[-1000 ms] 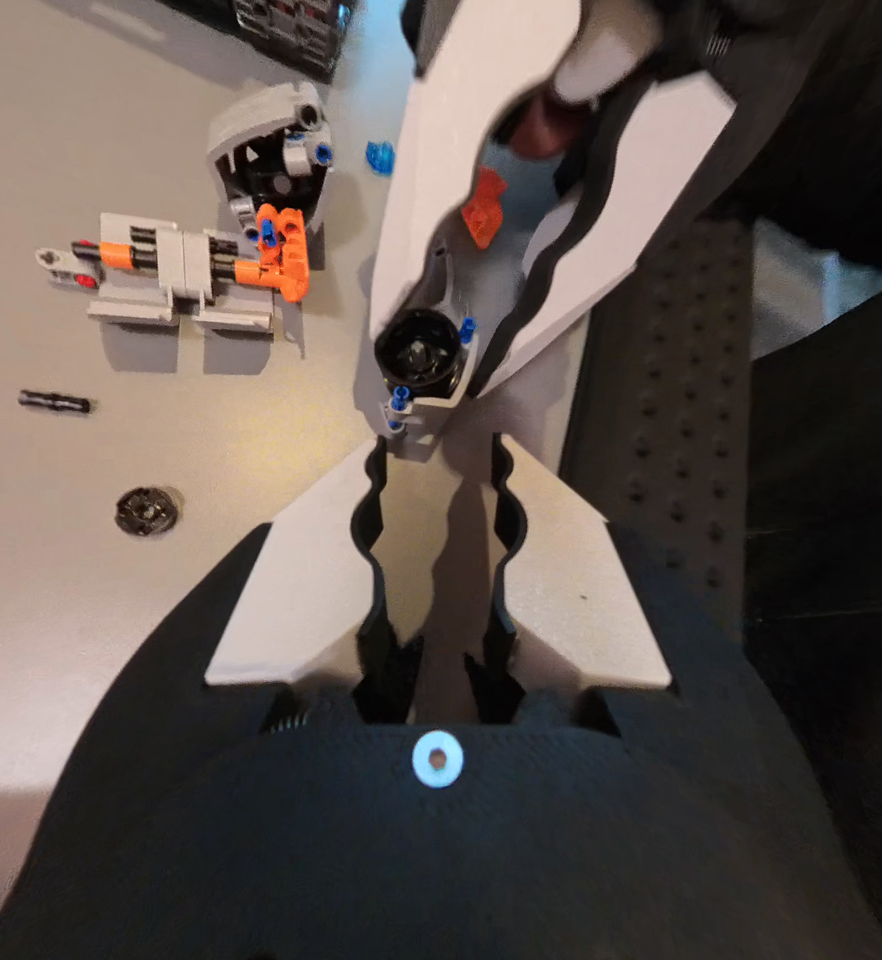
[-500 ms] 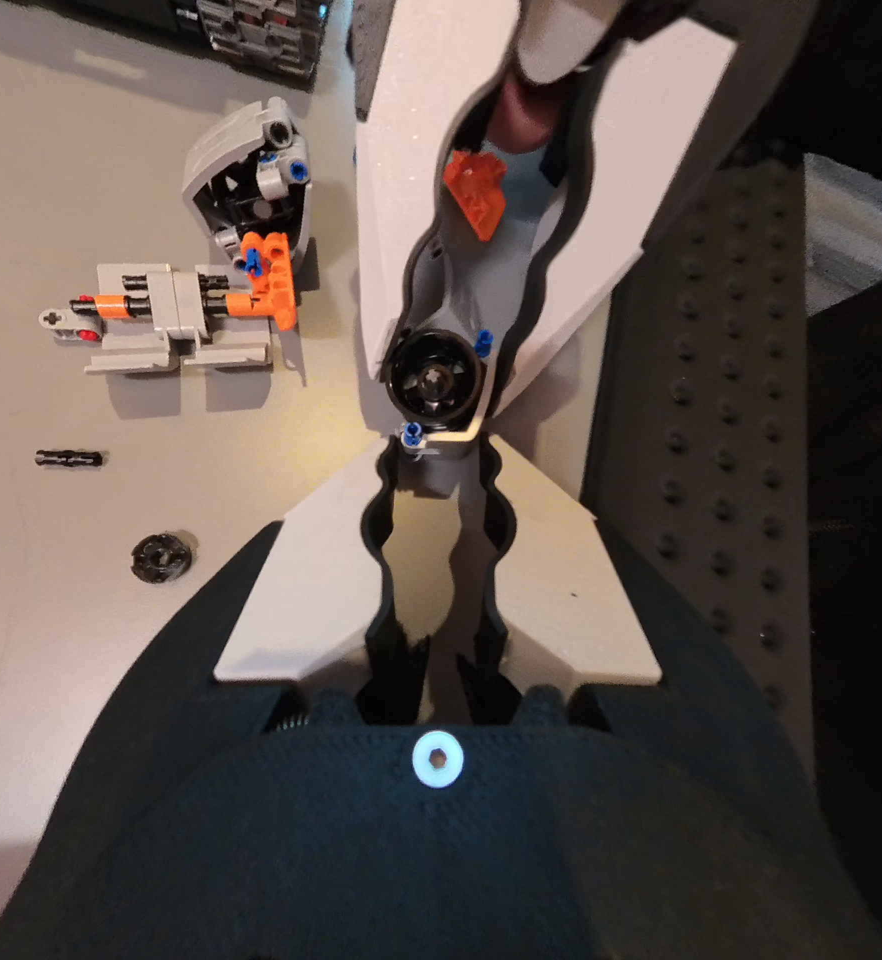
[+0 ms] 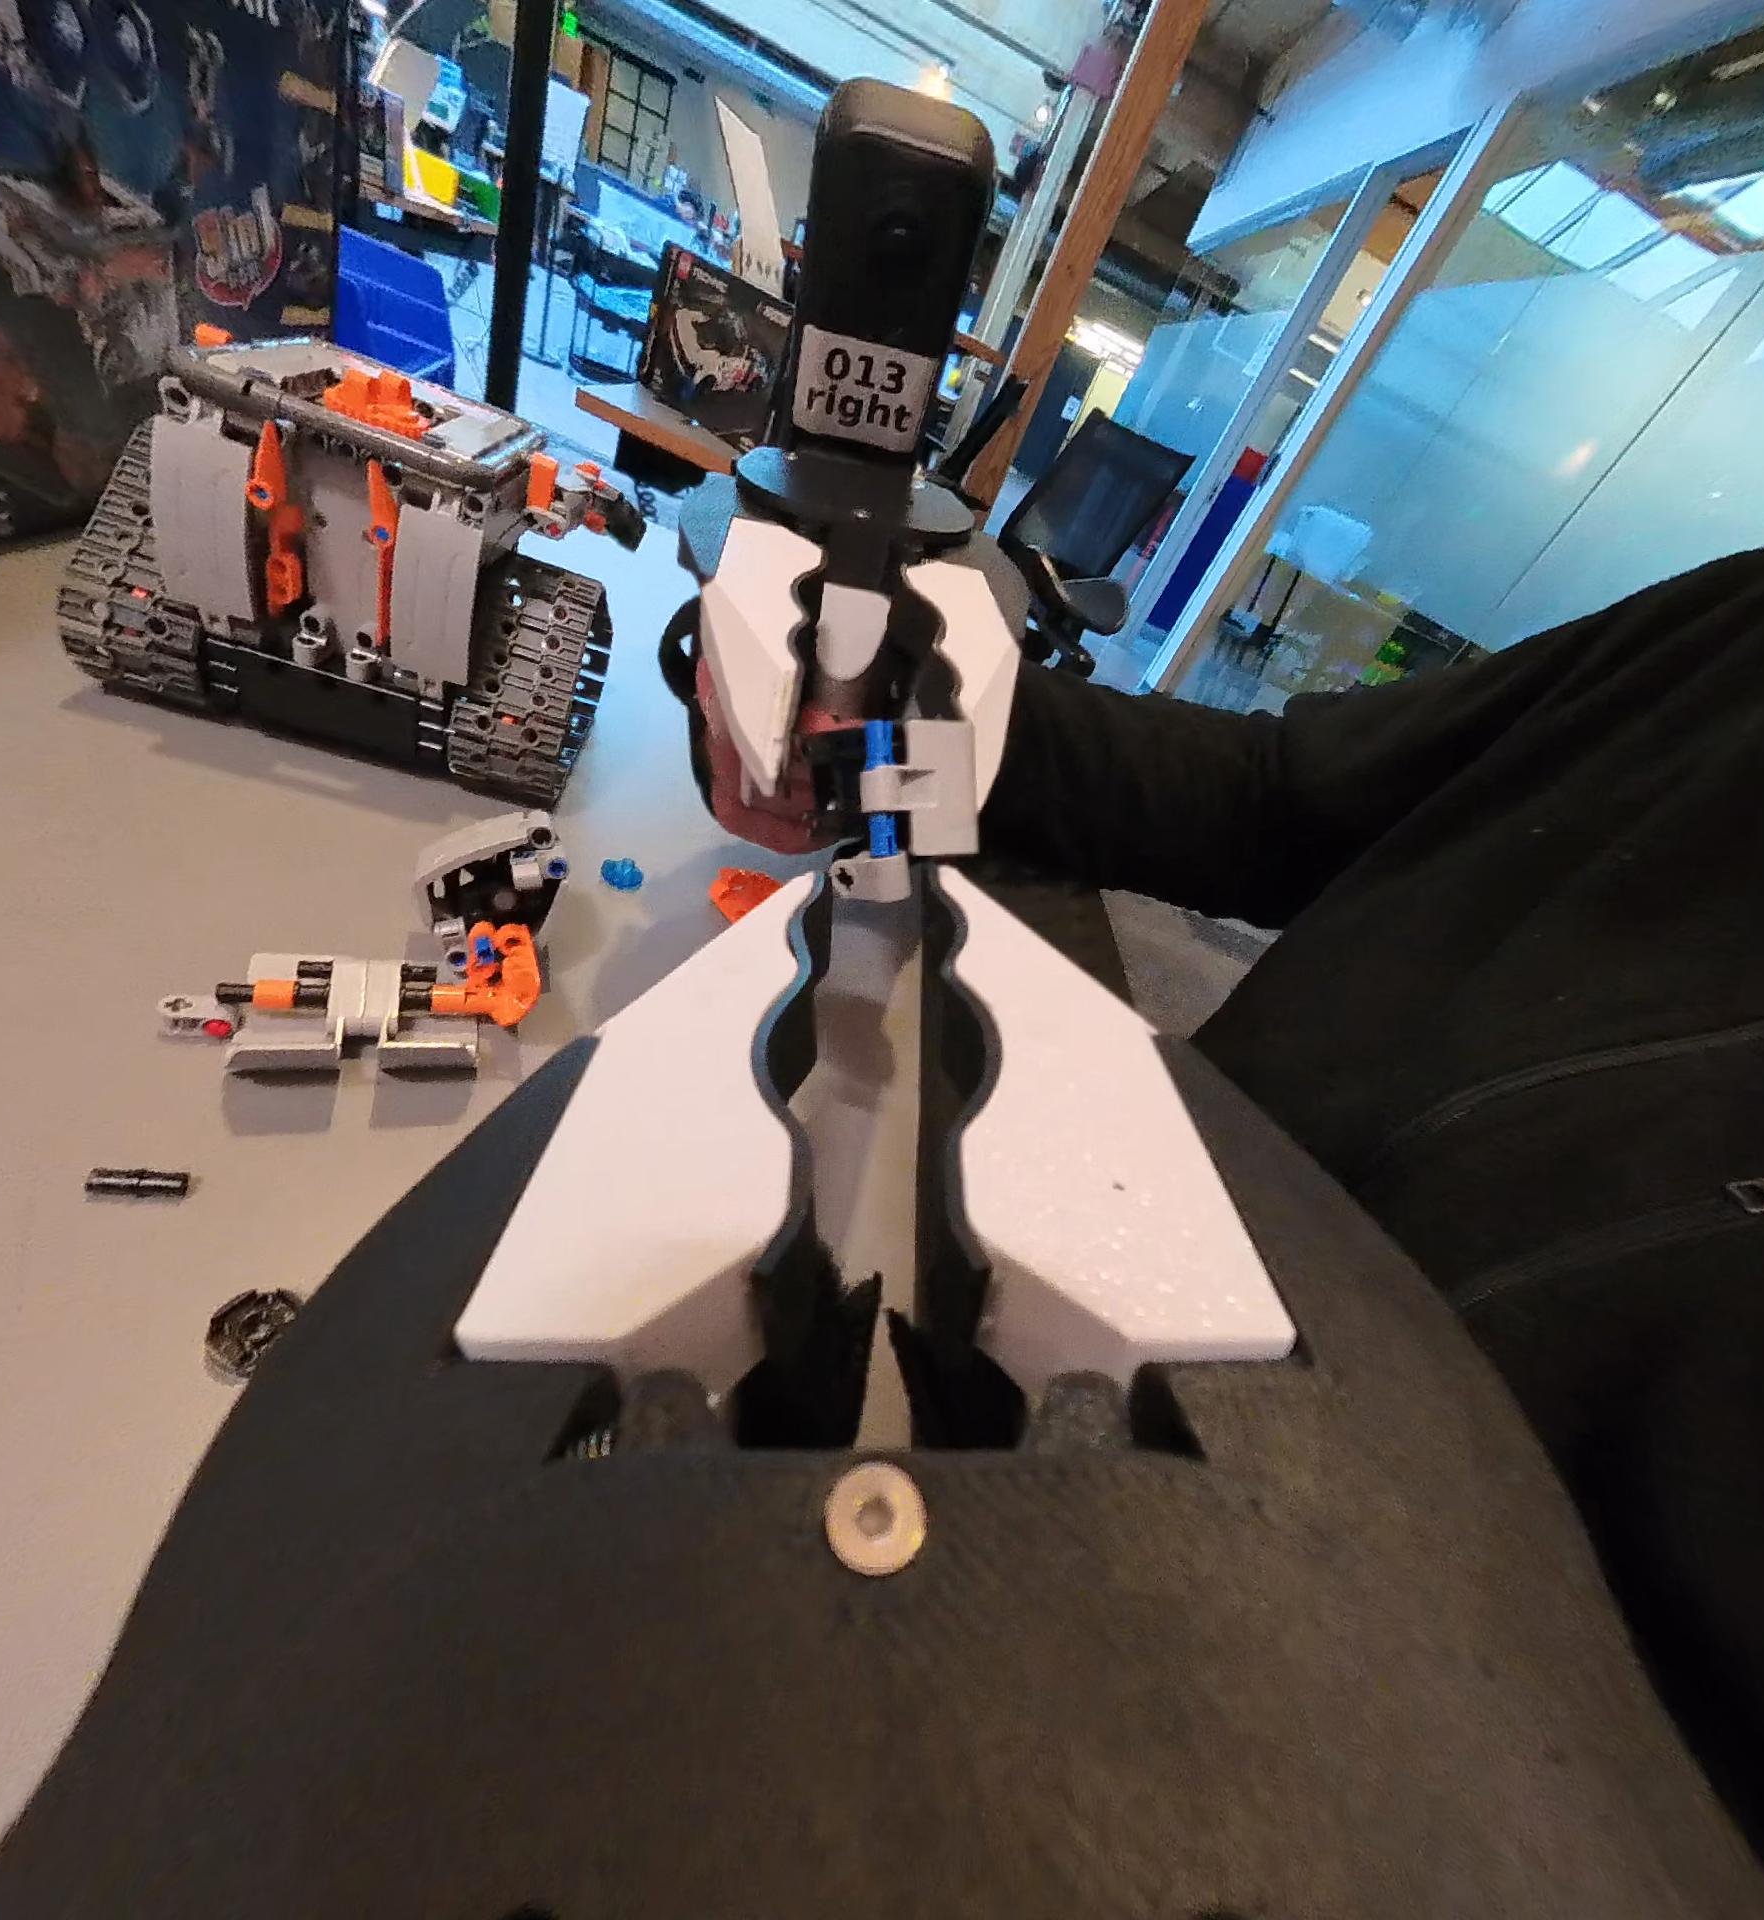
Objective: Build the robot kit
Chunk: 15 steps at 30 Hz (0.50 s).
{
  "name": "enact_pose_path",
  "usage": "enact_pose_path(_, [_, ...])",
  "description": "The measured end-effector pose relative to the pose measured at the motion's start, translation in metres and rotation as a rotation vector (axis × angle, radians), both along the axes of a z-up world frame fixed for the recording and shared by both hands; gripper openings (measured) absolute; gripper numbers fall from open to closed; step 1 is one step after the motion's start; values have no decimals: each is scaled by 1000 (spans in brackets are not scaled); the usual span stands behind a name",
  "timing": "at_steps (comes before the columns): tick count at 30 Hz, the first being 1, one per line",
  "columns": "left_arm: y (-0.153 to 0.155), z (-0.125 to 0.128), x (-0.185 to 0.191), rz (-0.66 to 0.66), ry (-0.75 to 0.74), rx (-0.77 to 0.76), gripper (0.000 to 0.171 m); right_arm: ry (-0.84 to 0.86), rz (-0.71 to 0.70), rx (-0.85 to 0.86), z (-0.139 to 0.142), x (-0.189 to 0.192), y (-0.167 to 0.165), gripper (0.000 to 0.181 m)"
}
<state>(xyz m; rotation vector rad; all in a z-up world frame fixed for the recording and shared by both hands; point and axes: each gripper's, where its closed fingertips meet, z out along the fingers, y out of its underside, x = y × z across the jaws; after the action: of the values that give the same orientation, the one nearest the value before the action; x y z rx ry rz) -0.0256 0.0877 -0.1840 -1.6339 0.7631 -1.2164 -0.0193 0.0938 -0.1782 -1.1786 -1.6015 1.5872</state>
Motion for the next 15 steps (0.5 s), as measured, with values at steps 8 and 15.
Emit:
enact_pose_path(8, [-1,6,1,35,26,109,12,58,19,-66,10,1,-1,33])
enact_pose_path(15, [7,-5,-6,96,120,129,7,-9,-55,26,-4,-4,8,41])
